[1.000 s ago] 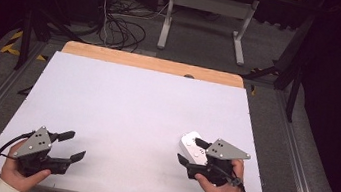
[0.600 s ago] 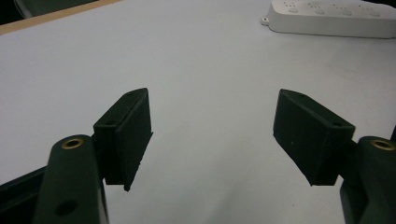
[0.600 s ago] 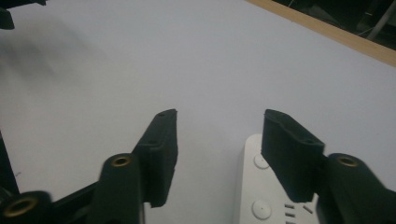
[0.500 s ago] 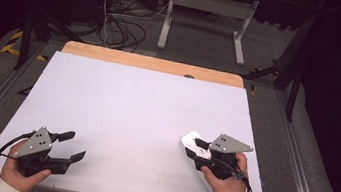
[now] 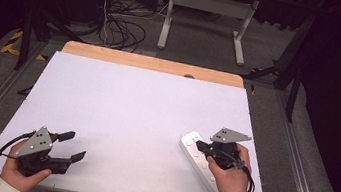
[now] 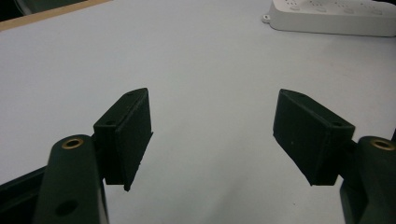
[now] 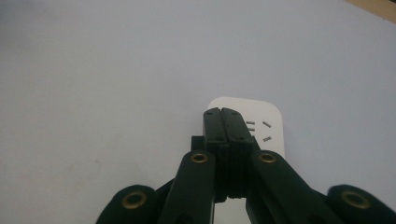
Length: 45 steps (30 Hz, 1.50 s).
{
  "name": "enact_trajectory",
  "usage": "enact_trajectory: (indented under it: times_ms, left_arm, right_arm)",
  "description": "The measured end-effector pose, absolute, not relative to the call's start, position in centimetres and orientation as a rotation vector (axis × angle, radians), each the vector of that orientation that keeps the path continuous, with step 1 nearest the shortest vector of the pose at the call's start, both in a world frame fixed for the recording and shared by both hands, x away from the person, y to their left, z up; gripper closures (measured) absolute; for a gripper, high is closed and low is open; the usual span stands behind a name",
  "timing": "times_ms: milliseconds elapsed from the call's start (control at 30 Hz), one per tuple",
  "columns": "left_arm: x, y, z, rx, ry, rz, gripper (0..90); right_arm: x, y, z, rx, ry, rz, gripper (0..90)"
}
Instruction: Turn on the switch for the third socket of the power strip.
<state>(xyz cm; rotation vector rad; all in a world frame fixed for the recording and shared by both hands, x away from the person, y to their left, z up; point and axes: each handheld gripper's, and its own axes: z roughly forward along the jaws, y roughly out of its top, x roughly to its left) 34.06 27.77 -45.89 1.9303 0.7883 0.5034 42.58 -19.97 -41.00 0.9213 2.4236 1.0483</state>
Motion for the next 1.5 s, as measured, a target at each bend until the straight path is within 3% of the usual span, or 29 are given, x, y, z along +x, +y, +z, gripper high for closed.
enact_trajectory:
  times_ms: [1500]
  left_arm:
    - [34.3, 27.9, -46.1, 1.936, 0.819, 0.493, 29.1]
  right_arm:
    - [44.2, -19.3, -44.2, 1.035, 2.551, 0.825, 90.0]
